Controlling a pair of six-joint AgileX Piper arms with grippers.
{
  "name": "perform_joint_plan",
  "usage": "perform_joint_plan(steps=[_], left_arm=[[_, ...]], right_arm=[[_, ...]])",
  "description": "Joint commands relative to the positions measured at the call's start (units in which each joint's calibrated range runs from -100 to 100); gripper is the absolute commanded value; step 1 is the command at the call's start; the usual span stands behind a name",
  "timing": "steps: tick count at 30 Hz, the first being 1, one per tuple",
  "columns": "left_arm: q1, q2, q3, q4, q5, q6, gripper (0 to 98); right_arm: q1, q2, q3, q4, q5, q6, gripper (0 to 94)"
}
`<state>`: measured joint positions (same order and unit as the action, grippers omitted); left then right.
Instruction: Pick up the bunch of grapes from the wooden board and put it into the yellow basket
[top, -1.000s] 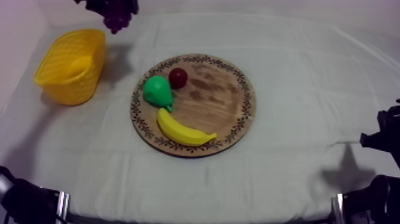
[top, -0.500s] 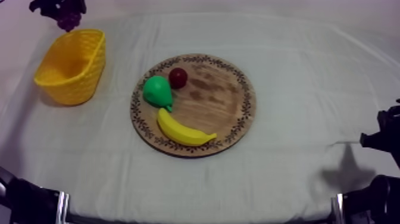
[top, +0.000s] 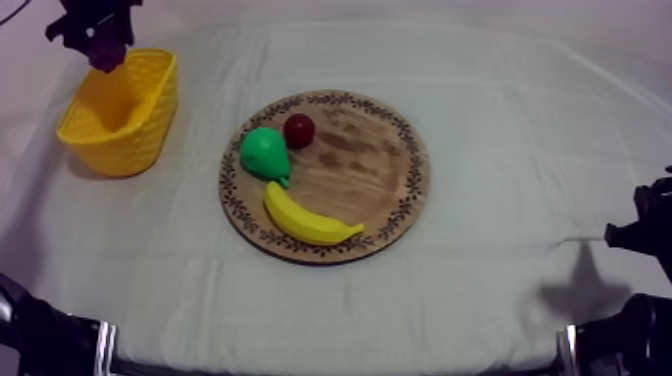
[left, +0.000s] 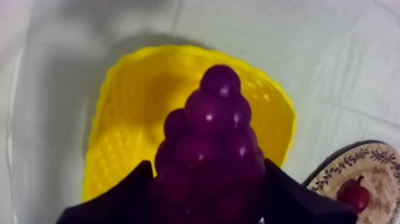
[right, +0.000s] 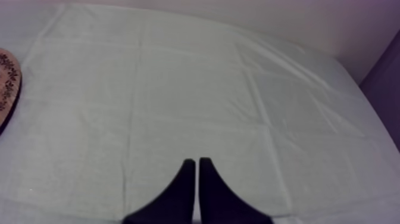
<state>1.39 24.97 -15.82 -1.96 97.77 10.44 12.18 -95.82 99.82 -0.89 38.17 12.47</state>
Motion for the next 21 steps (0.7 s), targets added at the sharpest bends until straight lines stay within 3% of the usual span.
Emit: perform_joint_plan(steps=[1,10,21], left_arm=[[0.05,1.47,0.85,0.00,-0.78,0.23,57.8],[-0.03,6.01,5.25,0.32,-4.12,1.20,62.1],[-1.52,7.17,9.30,1.35,-7.54,1.08,90.0]], right_arm=[[0.00,-0.02,-0.05,-0.01,-0.03,0.01,0.3],[0.00,-0.02,-0.05,-0.01,-0.03,0.01,0.3],[0.00,-0.02,-0.05,-0.01,-0.03,0.01,0.3]])
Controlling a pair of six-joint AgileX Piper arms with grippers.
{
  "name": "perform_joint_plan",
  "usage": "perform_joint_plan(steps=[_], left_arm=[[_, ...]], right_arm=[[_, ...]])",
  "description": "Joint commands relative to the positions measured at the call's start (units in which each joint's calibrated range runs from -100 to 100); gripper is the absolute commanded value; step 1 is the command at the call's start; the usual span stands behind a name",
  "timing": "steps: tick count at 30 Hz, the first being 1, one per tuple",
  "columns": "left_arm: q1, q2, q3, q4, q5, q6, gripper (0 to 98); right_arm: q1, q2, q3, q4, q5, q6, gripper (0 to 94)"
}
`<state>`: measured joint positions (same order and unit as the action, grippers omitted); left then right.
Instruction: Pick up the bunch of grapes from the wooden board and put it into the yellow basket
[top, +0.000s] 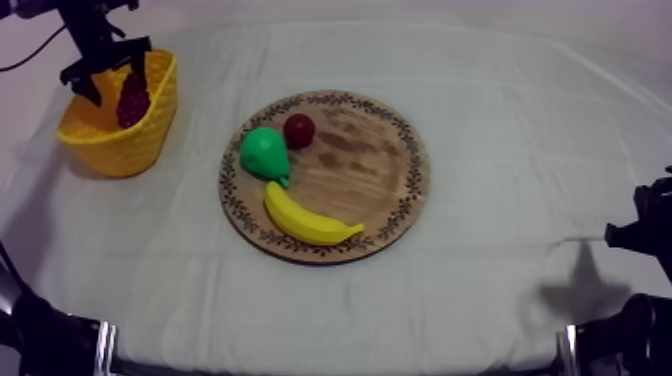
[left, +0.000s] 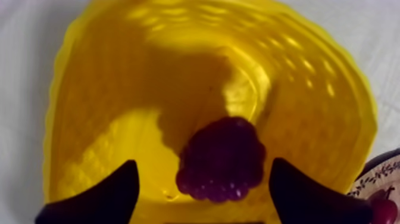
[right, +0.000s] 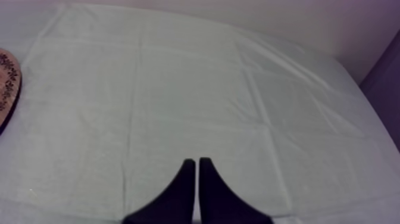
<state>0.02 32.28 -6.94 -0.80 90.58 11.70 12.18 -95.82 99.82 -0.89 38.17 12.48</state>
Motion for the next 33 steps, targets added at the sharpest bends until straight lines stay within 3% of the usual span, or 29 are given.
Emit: perform_joint_plan(steps=[1,8,14,22,33], left_arm=[[-0.31,-0.34,0.93,0.36,-0.82,-0.36,91.6],[-0.91,-5.19,5.15,0.87,-2.93,-1.14,95.5],[-0.40,-14.41,11.21,1.52,-4.95,-1.60,92.8],[1.19,-30.98,25.06,2.29,-10.92,-1.21,76.0],[1.56,-53.62,42.81,2.77,-19.73,-3.33,48.2]], right_arm=[[0.00,-0.02,-0.05,-0.01,-0.03,-0.01,0.3],[0.00,-0.02,-0.05,-0.01,-0.03,-0.01,0.3],[0.00,-0.02,-0.05,-0.01,-0.03,-0.01,0.3],[0.00,-0.02,-0.05,-0.01,-0.03,-0.01,0.3],[0.00,-0.02,-0.05,-0.01,-0.03,-0.01,0.3]])
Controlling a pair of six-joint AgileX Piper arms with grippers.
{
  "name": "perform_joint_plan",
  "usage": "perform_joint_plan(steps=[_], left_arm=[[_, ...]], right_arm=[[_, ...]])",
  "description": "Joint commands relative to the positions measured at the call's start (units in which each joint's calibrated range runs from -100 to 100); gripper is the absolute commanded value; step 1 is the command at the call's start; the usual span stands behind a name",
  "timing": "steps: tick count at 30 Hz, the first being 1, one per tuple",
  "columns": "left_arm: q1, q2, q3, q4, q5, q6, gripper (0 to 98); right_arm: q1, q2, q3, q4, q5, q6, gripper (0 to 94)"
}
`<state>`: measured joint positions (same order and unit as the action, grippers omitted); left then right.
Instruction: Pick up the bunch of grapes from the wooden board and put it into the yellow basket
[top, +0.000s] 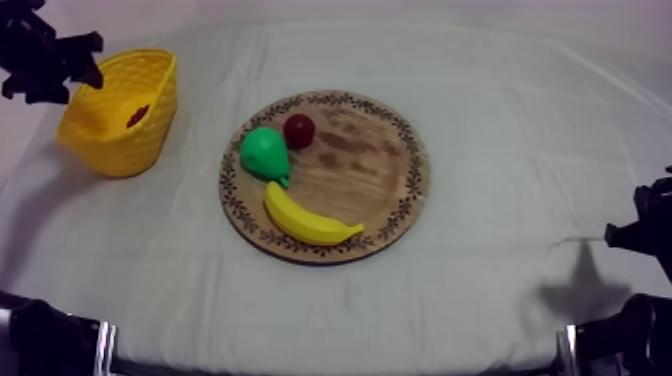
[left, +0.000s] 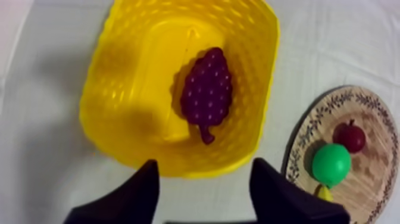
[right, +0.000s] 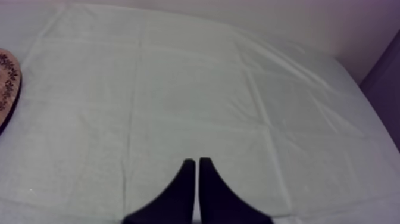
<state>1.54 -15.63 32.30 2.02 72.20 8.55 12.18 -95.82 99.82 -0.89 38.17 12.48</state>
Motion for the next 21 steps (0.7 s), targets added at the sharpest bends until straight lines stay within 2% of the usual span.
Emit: perform_joint_plan(steps=[1,7,13,17,21], left_arm=[[0.14,-7.71,5.21,-0.09,-2.54,-0.44,44.8],[1.29,-19.65,15.55,-0.41,-12.14,-2.18,24.4],[3.42,-32.59,26.62,-2.74,-22.06,-1.25,5.5],[4.50,-41.19,34.48,-4.04,-27.53,-1.38,1.4],[4.94,-48.97,42.18,-4.45,-30.73,-2.42,0.4]], right_arm=[[0.00,-0.02,-0.05,-0.01,-0.03,-0.01,0.3],[0.00,-0.02,-0.05,-0.01,-0.03,-0.01,0.3],[0.00,-0.02,-0.05,-0.01,-0.03,-0.01,0.3],[0.00,-0.02,-0.05,-0.01,-0.03,-0.01,0.3],[0.00,-0.02,-0.05,-0.01,-0.03,-0.01,0.3]])
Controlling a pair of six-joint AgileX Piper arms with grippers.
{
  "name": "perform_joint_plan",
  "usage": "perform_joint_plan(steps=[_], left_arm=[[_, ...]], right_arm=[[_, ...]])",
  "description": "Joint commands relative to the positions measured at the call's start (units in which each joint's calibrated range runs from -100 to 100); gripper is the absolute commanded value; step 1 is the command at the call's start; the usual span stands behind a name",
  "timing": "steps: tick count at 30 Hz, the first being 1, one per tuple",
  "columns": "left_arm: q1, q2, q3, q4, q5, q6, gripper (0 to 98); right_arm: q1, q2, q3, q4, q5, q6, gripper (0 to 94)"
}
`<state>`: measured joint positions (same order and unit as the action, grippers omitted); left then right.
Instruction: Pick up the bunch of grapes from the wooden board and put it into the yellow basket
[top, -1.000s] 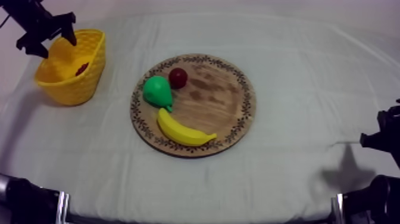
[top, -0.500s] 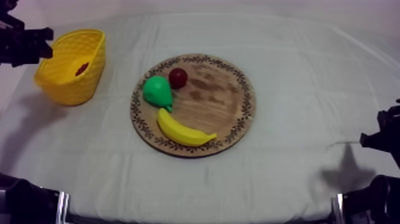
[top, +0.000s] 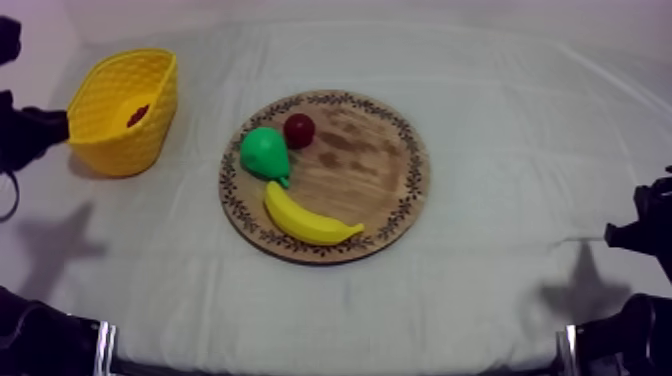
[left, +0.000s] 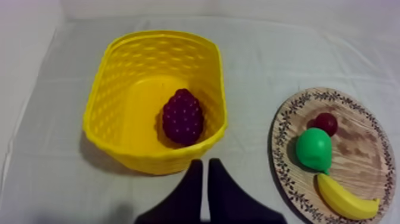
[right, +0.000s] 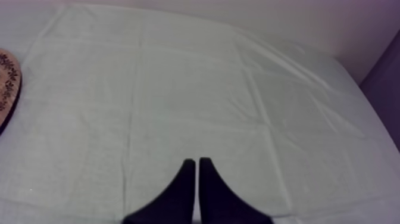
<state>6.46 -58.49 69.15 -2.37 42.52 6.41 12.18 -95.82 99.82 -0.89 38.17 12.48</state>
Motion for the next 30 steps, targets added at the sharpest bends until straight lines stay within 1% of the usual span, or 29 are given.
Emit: perform_joint_plan(steps=[1,9,12,15,18,21,23,25,28,30], left_arm=[[0.07,-7.79,7.09,-0.01,-1.46,-0.54,0.3],[1.09,-18.92,17.51,0.00,-2.07,-2.01,0.1],[1.92,-22.68,20.13,-0.77,-1.37,-2.69,0.1],[2.93,-26.18,21.88,-1.38,-0.32,-4.12,0.1],[3.66,-29.17,23.01,-1.34,1.51,-5.88,0.1],[3.93,-31.39,23.12,0.08,3.09,-10.00,0.1],[4.04,-32.64,23.22,0.80,3.54,-11.38,0.1],[3.99,-33.94,23.44,1.01,3.76,-11.46,0.1],[4.24,-36.16,23.90,0.93,3.72,-10.71,0.1],[4.49,-37.85,24.66,0.91,2.90,-8.75,0.1]], right_arm=[[0.00,-0.02,-0.05,-0.01,-0.03,-0.01,0.3],[0.00,-0.02,-0.05,-0.01,-0.03,-0.01,0.3],[0.00,-0.02,-0.05,-0.01,-0.03,-0.01,0.3],[0.00,-0.02,-0.05,-0.01,-0.03,-0.01,0.3],[0.00,-0.02,-0.05,-0.01,-0.03,-0.01,0.3],[0.00,-0.02,-0.05,-0.01,-0.03,-0.01,0.3],[0.00,-0.02,-0.05,-0.01,-0.03,-0.01,0.3],[0.00,-0.02,-0.05,-0.01,-0.03,-0.01,0.3],[0.00,-0.02,-0.05,-0.01,-0.03,-0.01,0.3],[0.00,-0.02,-0.05,-0.01,-0.03,-0.01,0.3]])
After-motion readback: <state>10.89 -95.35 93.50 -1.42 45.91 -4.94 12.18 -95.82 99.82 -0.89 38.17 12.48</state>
